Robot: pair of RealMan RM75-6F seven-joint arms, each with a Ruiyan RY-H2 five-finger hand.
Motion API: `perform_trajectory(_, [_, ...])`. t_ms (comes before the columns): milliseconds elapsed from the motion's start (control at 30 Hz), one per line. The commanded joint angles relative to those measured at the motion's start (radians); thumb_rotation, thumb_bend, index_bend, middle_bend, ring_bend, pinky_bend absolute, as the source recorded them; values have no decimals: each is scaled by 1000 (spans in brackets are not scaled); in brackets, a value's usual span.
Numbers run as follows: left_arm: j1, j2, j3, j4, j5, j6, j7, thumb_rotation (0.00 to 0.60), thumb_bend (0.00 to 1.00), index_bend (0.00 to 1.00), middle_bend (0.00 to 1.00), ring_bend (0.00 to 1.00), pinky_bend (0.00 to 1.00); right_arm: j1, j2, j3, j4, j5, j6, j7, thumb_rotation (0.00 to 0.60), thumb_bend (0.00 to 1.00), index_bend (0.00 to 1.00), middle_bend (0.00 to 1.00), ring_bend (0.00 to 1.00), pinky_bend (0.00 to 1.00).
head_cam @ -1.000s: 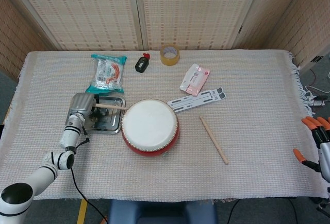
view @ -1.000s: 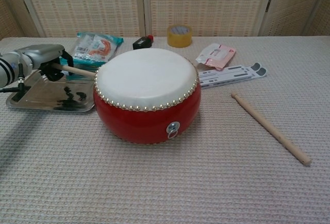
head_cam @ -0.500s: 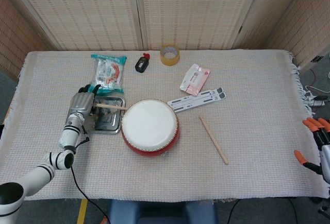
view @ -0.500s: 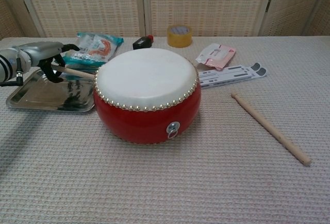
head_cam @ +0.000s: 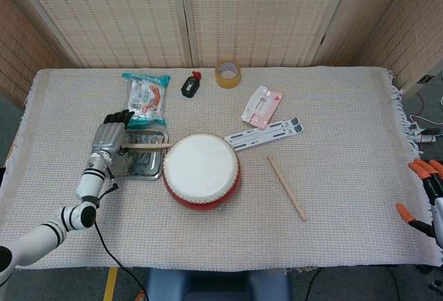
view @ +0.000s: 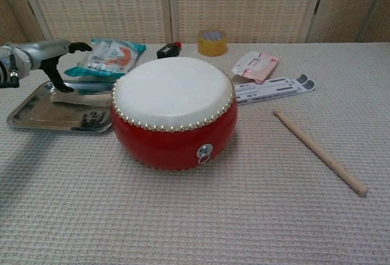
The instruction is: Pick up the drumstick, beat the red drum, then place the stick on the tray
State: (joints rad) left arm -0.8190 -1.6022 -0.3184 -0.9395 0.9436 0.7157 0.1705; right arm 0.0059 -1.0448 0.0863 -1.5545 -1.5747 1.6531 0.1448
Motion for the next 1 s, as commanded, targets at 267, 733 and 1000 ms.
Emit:
perform_trajectory(267, [195,188,-11,-334,39,311,-72,600,322,151,95,19,71,11,33,-13,-4,9,-54,91,600,224,196,137,28,47])
perform_trajectory(733, [505,367,202,-661,262,704,12,600,321,238,175,79,82,30,35,-42,26,-16,-104,162,600,224,171,137,11,51])
perform_trajectory(1000, [603,422,290,-772,410,824,46,600,321,238,169,79,74,26,13,-73,53,-35,-121,174,600,224,117,107,0,20])
